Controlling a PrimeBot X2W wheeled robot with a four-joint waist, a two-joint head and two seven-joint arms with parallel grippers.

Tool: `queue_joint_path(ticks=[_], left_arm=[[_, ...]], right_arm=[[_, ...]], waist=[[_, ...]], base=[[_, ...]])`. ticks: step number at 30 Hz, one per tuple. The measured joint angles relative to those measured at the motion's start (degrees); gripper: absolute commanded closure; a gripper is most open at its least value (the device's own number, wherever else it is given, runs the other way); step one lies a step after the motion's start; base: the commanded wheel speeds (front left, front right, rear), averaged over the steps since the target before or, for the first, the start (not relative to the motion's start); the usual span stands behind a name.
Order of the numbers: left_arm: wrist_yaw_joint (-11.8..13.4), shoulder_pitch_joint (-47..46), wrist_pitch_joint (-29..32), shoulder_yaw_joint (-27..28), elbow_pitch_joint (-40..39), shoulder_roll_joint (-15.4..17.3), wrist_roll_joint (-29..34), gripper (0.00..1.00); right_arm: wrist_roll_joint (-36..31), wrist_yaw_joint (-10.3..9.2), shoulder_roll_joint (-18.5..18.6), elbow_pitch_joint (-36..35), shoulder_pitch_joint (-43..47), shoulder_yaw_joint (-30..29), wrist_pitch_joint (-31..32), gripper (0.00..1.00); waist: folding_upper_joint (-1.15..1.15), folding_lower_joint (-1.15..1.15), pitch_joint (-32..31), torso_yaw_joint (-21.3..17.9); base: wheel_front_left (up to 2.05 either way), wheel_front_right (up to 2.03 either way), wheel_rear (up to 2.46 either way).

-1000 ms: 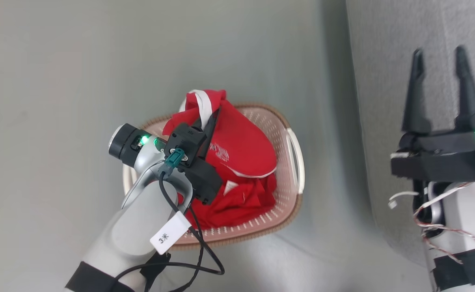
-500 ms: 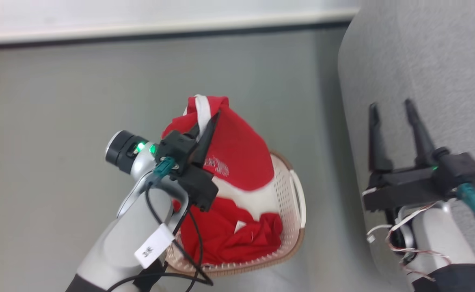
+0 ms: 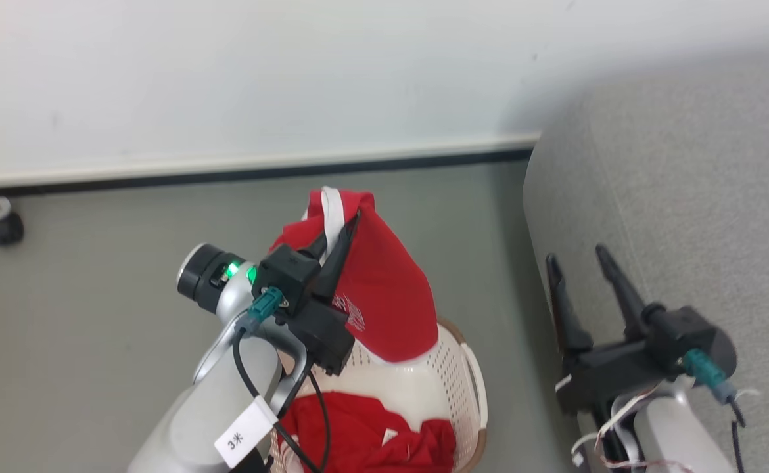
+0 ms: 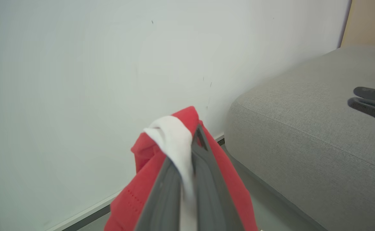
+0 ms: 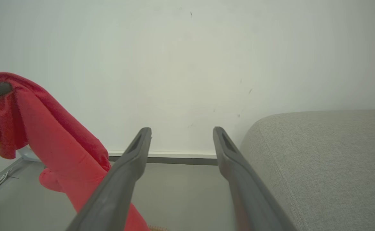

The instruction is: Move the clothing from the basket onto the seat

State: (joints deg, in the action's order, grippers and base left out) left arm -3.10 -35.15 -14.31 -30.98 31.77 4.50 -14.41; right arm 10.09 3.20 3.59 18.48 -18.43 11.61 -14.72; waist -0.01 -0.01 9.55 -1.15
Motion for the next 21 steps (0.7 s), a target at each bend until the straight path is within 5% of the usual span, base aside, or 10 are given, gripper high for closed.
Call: queue_joint_path(ticks=[21], left_arm=[[-0.5,7.9,3.2,-4.6,-7.5,-0.6,-0.6,1.0]], right_arm=[[0.5,3.21,-0.3,5.4,6.2,15.1,0.0,0.0]], waist=[[0.0,0.0,-15.0,3.8]], base=[[0.0,0.0,0.0]])
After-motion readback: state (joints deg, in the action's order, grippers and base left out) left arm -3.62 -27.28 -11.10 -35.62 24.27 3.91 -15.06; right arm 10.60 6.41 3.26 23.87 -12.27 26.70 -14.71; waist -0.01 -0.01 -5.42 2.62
